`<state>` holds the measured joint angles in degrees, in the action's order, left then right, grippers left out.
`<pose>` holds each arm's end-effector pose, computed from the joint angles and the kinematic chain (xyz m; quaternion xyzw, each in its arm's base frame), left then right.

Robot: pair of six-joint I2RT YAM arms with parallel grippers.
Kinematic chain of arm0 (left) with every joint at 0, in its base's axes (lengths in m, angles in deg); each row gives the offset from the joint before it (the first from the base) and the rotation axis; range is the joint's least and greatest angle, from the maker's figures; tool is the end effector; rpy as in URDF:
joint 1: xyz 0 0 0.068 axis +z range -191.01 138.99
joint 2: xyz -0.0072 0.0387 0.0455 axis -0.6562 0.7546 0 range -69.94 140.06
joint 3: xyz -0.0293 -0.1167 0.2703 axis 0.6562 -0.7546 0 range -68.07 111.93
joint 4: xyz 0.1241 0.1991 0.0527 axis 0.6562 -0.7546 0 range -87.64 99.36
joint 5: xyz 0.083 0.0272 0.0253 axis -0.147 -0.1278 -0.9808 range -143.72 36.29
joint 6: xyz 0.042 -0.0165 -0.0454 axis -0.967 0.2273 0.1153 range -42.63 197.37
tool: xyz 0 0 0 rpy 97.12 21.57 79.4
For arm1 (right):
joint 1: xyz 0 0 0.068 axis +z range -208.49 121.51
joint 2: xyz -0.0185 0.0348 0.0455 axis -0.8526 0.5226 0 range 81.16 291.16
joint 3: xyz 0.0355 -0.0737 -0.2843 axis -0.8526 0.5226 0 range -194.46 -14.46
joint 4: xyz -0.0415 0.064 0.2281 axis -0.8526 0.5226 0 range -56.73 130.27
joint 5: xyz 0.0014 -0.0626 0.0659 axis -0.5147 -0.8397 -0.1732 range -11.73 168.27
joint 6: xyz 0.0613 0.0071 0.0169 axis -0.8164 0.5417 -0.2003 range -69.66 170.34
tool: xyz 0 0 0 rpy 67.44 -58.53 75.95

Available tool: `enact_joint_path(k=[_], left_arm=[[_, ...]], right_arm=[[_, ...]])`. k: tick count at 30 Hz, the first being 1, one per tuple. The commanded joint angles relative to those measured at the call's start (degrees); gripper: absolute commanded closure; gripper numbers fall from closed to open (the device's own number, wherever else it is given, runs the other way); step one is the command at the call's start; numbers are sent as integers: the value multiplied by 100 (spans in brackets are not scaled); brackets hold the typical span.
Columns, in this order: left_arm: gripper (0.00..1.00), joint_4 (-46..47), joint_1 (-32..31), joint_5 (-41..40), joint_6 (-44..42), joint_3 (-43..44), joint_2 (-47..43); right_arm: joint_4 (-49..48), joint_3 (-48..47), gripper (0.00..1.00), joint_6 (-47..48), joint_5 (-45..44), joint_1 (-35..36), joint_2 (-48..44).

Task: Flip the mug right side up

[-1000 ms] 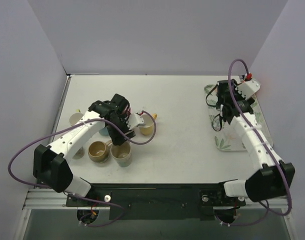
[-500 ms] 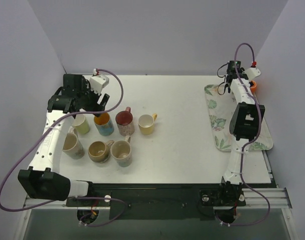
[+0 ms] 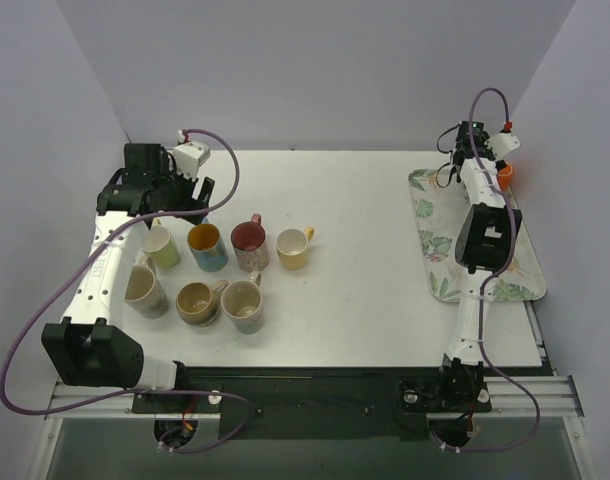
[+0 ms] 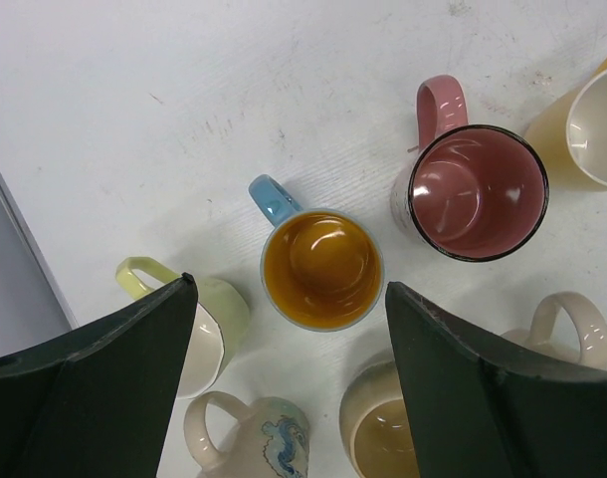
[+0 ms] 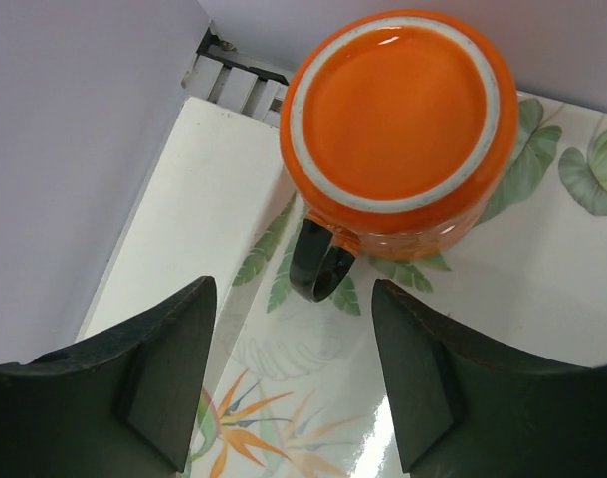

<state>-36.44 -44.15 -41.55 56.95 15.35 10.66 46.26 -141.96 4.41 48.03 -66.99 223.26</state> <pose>0.2808 -0.0260 0.3848 0.2275 0.8840 -0.0364 0.4068 0.5710 -0.1105 0.2381 0.4978 0.6725 -0.0508 0.5453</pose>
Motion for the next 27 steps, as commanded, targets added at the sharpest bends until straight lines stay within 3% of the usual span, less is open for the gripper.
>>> enact_joint_path(k=[1, 8, 17, 22, 27], left_arm=[[13, 282, 85, 146, 118, 377, -27], [13, 203, 94, 242, 74, 412, -35], [13, 168, 94, 366, 21, 368, -150], [13, 133, 94, 524, -14, 386, -211], [13, 98, 94, 524, -58, 377, -211]], right_arm=[[37, -196, 41, -416, -281, -117, 185], [546, -241, 57, -829, -184, -337, 214], [-138, 1964, 60, -241, 325, -671, -1149], [-175, 1765, 66, -56, 1053, -917, -958], [-78, 1448, 71, 434, 1143, -961, -719]])
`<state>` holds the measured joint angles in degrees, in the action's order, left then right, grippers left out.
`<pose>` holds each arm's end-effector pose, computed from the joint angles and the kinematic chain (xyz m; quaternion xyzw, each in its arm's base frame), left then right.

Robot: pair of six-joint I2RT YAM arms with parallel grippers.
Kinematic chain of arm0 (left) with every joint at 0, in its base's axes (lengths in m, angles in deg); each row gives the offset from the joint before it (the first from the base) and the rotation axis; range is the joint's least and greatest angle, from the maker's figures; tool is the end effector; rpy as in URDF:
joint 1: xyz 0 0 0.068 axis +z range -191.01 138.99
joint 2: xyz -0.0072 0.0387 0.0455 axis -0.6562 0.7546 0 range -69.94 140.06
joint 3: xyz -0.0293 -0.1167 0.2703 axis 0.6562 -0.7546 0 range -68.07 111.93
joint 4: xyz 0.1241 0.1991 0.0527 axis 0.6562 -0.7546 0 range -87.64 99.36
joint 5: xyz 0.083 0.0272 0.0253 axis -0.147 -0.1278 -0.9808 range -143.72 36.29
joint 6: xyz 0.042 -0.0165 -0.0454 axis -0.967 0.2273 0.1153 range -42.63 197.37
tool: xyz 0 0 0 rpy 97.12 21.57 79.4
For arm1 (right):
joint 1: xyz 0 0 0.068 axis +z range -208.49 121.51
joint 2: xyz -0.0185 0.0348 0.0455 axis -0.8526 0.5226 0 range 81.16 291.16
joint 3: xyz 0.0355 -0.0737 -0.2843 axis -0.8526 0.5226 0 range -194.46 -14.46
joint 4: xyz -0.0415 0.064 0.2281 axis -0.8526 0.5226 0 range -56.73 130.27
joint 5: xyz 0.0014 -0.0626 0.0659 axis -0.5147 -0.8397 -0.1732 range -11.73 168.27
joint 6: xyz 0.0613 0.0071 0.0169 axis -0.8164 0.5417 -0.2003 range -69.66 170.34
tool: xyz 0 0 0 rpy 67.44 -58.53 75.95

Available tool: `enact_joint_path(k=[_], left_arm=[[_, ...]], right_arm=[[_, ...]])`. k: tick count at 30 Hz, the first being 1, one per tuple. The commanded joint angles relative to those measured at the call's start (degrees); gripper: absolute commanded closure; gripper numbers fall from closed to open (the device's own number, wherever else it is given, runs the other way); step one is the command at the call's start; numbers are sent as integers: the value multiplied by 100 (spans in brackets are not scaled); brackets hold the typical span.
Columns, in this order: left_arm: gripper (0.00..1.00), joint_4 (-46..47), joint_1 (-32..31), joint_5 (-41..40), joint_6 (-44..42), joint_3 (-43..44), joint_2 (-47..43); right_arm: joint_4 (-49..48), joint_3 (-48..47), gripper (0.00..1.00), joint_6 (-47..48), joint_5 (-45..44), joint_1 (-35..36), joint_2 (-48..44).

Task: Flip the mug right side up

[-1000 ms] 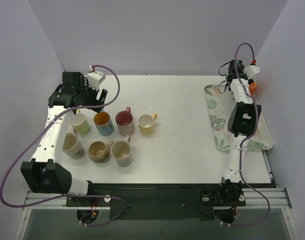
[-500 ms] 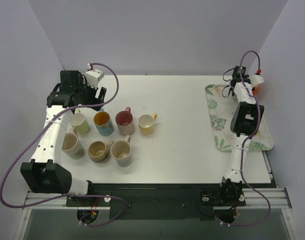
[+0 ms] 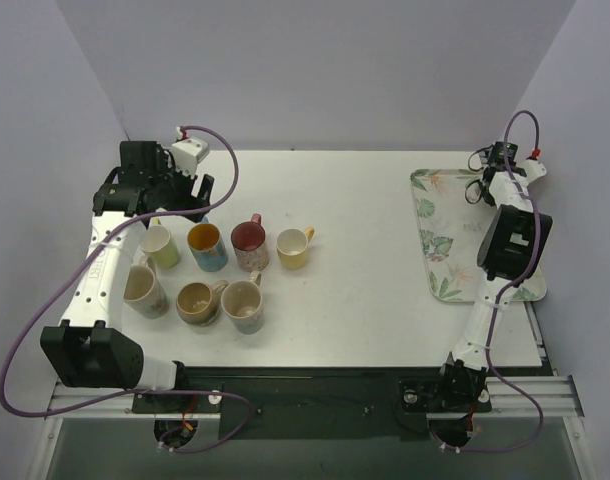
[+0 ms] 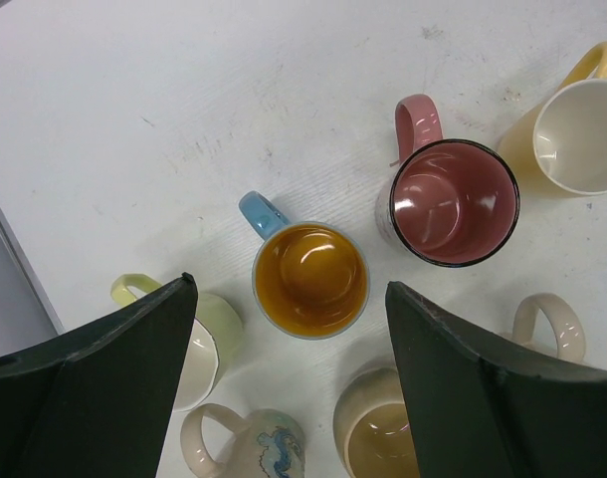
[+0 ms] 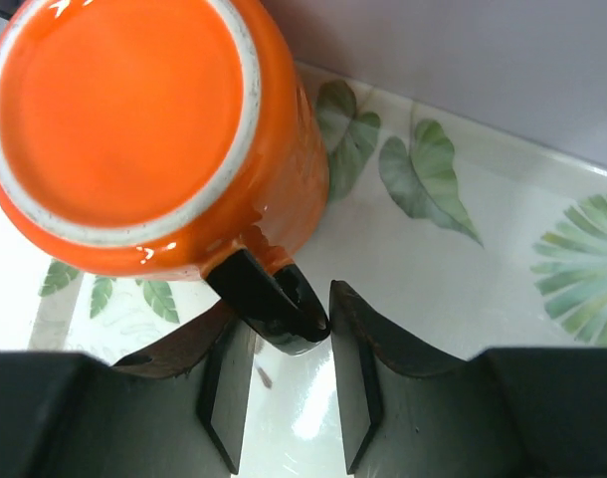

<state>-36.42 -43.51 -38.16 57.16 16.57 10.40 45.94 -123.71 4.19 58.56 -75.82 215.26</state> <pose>0.2794 -0.0256 0.3930 0.2324 0.8747 -0.0592 0.4212 0.5135 -0.1777 0.2075 0.5292 0.7118 -0.0402 0.4601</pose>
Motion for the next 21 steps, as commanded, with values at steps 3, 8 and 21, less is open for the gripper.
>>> enact_joint_path(k=[3, 8, 21], left_arm=[[13, 78, 31, 194, -89, 272, -176], [13, 69, 22, 211, -132, 281, -141], [12, 34, -136, 527, -352, 79, -360]], right_arm=[[148, -579, 74, 616, -59, -96, 169], [236, -589, 100, 818, -95, -114, 143], [-502, 1537, 100, 906, 1364, 53, -2148]])
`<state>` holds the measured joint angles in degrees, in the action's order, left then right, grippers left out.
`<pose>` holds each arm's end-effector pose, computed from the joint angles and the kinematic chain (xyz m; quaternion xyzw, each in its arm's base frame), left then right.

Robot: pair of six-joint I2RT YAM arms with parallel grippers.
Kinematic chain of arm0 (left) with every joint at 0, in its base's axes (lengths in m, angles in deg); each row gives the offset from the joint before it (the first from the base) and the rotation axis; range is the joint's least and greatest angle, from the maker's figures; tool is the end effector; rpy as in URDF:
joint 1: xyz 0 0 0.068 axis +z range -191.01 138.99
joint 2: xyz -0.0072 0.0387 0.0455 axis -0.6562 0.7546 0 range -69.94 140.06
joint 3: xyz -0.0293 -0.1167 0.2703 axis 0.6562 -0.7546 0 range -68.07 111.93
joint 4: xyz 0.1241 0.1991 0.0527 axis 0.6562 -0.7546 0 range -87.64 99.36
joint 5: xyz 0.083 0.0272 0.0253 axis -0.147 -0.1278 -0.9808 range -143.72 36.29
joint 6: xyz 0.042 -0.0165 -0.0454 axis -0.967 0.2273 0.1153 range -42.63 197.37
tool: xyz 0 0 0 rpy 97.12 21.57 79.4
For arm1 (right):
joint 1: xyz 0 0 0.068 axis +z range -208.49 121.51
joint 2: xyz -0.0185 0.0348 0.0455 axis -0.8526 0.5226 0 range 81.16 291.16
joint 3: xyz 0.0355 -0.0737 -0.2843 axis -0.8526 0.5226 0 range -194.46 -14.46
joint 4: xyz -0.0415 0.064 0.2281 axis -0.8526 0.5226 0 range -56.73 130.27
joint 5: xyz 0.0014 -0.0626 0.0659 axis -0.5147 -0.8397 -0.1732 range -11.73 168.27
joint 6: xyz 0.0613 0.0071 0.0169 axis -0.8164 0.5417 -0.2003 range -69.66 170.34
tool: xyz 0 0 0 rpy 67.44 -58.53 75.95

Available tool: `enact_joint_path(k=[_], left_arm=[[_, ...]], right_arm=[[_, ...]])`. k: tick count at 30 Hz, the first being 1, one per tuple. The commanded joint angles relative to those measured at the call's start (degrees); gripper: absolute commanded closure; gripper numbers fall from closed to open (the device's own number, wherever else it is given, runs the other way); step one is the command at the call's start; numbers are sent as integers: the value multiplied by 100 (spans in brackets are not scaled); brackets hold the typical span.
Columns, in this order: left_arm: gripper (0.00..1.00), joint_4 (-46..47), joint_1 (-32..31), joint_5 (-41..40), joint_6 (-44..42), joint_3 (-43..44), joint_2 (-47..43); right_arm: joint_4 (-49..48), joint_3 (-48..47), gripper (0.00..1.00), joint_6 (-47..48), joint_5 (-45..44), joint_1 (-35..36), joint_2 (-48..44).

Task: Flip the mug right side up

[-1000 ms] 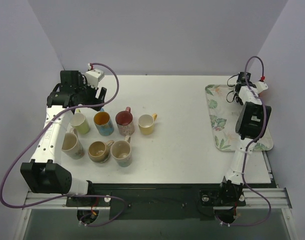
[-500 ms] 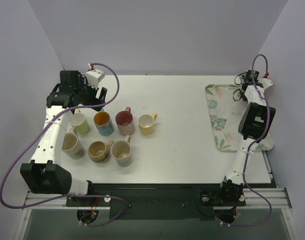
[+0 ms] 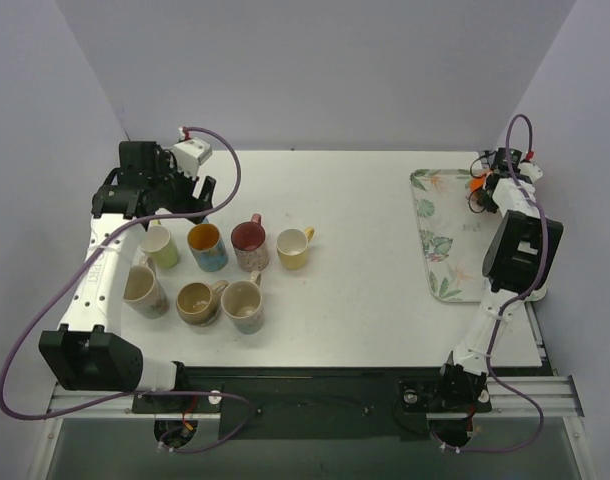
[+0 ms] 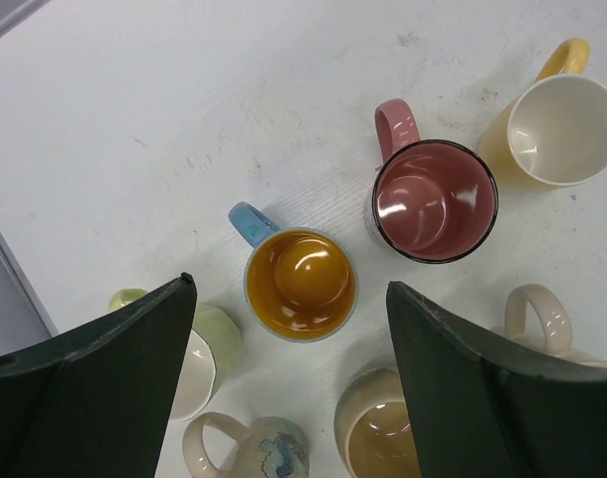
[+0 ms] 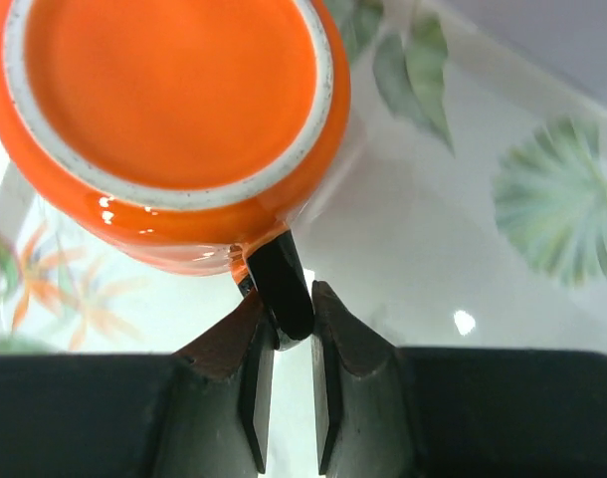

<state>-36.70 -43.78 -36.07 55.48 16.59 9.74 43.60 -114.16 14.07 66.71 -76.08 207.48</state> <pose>0.2752 -0.0285 0.3960 0.2541 0.8652 -0.0697 0.4267 0.4872 -0.1648 0.2256 0.4433 0.7733 -0.0168 0.4530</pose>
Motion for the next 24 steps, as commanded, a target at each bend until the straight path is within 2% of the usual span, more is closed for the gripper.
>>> enact_joint_path(k=[1, 5, 12, 14, 18, 19, 23, 24], left_arm=[[12, 45, -145, 335, -210, 51, -321], [9, -314, -671, 424, -562, 50, -400], [6, -333, -1656, 423, -799, -46, -690], [5, -149, -1867, 599, -843, -195, -830], [5, 738, -2254, 1223, -967, -888, -1305], [5, 1226, -2490, 1284, -914, -1203, -1445], [5, 2320, -3045, 1066, -1352, -1882, -1684], [5, 2600, -3298, 778, -1527, -1962, -1745]], right_arm=[[-294, 914, 100, -117, 636, 106, -1530], [-821, 1961, 100, -529, 855, 132, -2383], [-286, 2244, 100, -416, 1119, 641, -3366], [-146, 2349, 100, -390, 1435, 860, -3700], [189, 2621, 100, -354, 1874, 1300, -4333], [363, 2692, 100, -380, 1998, 1597, -4657], [646, 2912, 100, -538, 1973, 2390, -5327], [637, 2956, 100, -678, 1973, 2617, -5537]])
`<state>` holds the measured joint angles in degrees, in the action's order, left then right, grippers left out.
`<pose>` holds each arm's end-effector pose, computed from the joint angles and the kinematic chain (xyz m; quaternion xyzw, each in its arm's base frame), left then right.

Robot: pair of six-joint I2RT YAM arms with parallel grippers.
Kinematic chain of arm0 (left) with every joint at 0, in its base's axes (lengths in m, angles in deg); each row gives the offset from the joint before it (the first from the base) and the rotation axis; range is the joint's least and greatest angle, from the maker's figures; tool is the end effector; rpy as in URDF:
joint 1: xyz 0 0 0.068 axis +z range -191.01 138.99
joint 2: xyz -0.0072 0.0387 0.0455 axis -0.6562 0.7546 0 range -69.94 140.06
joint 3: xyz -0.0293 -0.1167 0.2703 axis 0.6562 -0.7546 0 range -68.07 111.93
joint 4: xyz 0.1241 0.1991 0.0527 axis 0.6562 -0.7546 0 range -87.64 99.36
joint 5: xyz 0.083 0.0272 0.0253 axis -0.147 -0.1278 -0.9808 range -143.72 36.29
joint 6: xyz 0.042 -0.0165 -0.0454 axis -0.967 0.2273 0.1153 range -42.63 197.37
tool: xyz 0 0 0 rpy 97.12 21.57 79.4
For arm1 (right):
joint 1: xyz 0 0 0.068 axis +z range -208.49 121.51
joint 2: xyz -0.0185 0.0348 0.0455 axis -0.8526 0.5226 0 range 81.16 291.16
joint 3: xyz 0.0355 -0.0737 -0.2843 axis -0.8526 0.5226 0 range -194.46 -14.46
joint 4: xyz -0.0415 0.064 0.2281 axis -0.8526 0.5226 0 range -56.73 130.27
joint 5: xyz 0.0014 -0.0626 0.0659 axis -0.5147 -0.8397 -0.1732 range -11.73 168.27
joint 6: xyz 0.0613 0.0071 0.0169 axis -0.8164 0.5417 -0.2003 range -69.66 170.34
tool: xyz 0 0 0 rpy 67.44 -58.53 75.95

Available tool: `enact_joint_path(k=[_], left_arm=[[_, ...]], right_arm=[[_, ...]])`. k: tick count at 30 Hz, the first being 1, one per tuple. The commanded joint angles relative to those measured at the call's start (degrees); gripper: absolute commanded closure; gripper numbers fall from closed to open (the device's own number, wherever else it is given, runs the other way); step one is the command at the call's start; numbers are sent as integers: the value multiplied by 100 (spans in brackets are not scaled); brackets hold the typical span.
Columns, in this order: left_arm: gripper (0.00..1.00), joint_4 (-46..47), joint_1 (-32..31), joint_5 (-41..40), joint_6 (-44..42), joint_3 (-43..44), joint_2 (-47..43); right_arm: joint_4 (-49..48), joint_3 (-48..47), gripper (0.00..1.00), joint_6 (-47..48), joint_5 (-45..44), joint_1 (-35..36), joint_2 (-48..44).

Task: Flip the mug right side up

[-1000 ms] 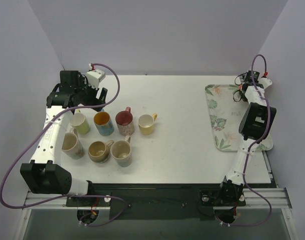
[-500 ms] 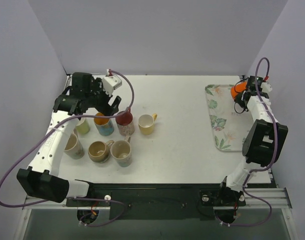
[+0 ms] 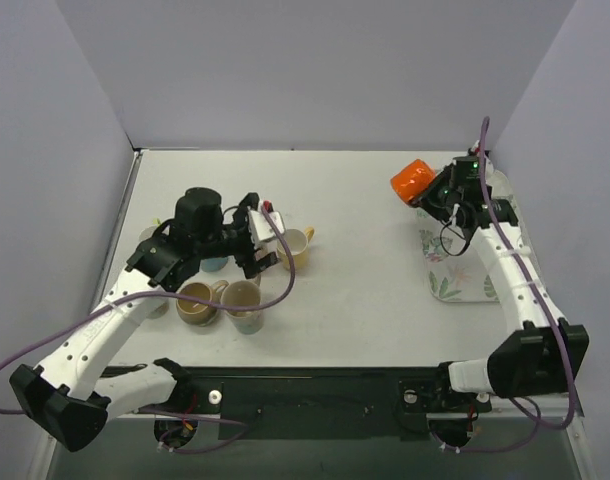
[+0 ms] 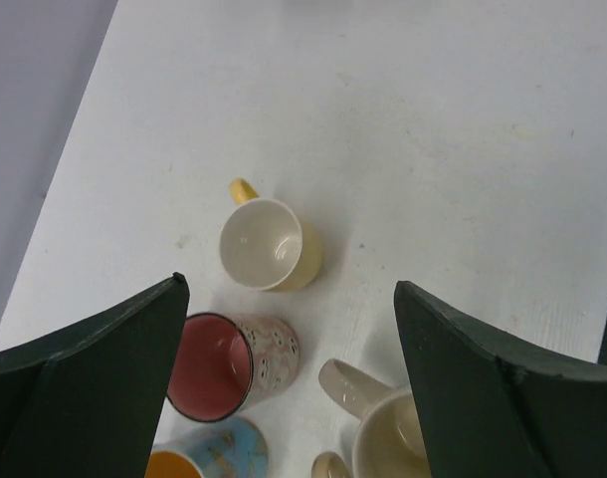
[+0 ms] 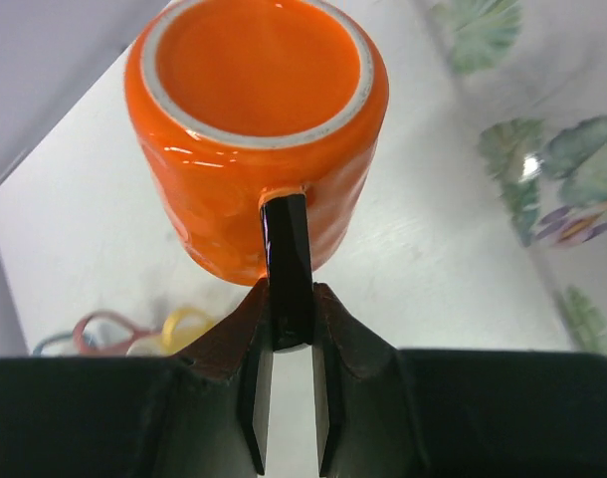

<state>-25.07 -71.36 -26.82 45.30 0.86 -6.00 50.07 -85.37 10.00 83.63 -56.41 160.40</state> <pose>0.1724 -0.1270 0.3930 0.5355 0.6576 -0.1934 0.4934 0.3065 0.0159 0.3709 0.2526 0.8048 0.2306 0.4852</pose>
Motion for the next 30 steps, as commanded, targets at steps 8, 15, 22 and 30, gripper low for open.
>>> enact_joint_path(k=[8, 15, 22, 30], left_arm=[[4, 4626, -1737, -2626, -2002, -2310, -382], [3, 9067, -2115, -2840, -2609, -4490, -769], [3, 11090, -2195, -2734, -2751, -5697, -998], [3, 10748, -2414, -2189, -2778, -6127, -989]], right_arm=[[17, 490, 100, -1019, -509, 2249, -1551], [-774, 992, 100, -1915, -940, 3472, -1728], [-817, 913, 100, -1907, -1679, 4484, -1886], [-897, 904, 100, -1960, -2311, 5029, -2018]])
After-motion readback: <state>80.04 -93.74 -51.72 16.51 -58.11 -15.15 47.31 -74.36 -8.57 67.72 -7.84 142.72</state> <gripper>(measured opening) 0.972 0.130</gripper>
